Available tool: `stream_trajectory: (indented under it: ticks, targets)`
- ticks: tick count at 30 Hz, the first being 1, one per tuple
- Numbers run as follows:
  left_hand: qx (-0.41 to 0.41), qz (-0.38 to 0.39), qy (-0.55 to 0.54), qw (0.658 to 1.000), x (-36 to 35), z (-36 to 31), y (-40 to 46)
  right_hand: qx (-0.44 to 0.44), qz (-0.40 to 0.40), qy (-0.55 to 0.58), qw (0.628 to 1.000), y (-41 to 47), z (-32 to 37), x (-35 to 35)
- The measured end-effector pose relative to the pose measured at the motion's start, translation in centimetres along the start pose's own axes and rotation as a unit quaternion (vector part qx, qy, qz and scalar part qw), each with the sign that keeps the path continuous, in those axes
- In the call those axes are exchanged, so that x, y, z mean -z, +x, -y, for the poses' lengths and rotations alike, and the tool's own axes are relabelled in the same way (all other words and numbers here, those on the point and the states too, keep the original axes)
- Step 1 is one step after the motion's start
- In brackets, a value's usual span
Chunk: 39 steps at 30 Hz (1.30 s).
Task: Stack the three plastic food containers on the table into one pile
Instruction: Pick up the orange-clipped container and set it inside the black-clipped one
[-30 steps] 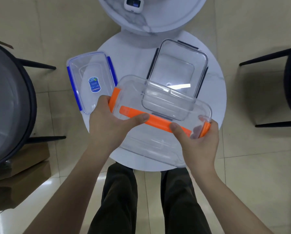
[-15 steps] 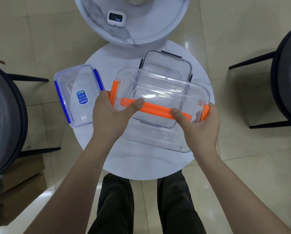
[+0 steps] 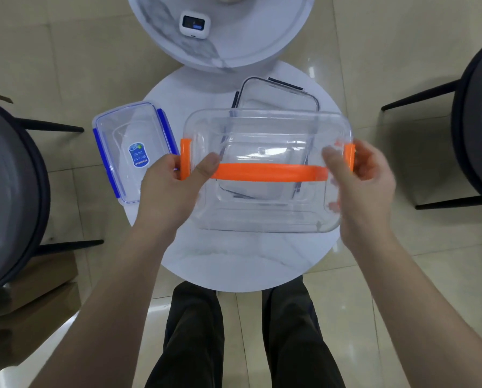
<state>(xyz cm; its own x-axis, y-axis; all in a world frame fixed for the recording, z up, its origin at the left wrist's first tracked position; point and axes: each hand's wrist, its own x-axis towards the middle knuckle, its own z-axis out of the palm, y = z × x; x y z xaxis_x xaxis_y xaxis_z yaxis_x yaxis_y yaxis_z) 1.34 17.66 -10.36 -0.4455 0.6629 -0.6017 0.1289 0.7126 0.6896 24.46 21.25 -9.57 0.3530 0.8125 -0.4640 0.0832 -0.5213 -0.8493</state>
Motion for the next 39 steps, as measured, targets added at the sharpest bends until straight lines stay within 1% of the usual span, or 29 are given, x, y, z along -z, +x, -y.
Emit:
stream_trajectory:
  ticks: [2,4,7,13,16,18,23,27,30,32,35,37,39]
  targets:
    - [0.019,0.01,-0.035,0.999,0.1,0.4,-0.7,-0.038,-0.009,0.081,0.996,0.5,0.7,0.3]
    - [0.037,0.011,-0.069,0.997,-0.1,0.7,-1.6,-0.052,-0.021,0.147,0.988,0.7,0.7,0.5]
    - [0.085,0.002,-0.135,0.987,-0.8,1.7,-2.7,-0.082,-0.029,0.18,0.98,-0.1,-0.1,0.3]
    - [0.159,0.017,-0.265,0.951,-3.5,2.1,-6.1,-0.146,0.063,0.181,0.971,-3.8,-2.3,-1.9]
    - [0.173,0.028,-0.29,0.941,-4.8,2.2,-7.5,-0.116,0.114,0.189,0.968,-4.9,-3.4,-2.6]
    - [0.171,0.035,-0.295,0.939,-5.5,2.0,-8.4,-0.105,0.12,0.185,0.97,-5.2,-3.6,-2.8]
    - [0.163,0.04,-0.314,0.935,-6.1,1.7,-9.2,-0.11,0.114,0.185,0.97,-5.1,-3.1,-2.9]
    - [0.165,0.039,-0.285,0.943,-6.1,1.8,-9.2,-0.087,0.133,0.158,0.974,-5.0,-2.3,-2.9]
    - [0.162,0.06,-0.259,0.95,-5.8,2.0,-9.2,-0.078,0.155,0.144,0.974,-4.6,-1.9,-2.4]
    - [0.148,0.06,-0.23,0.96,-5.3,2.2,-9.2,-0.075,0.165,0.123,0.976,-4.2,-1.7,-2.0]
    - [0.093,0.052,-0.22,0.97,-3.6,2.5,-7.8,-0.067,0.18,0.101,0.976,-3.9,-1.4,-1.4]
    - [0.064,0.07,-0.213,0.972,-2.4,2.0,-6.3,-0.064,0.188,0.09,0.976,-3.8,-1.4,-1.2]
    - [0.055,0.098,-0.192,0.975,-1.9,1.6,-5.0,-0.072,0.192,0.096,0.974,-3.6,-1.6,-1.1]
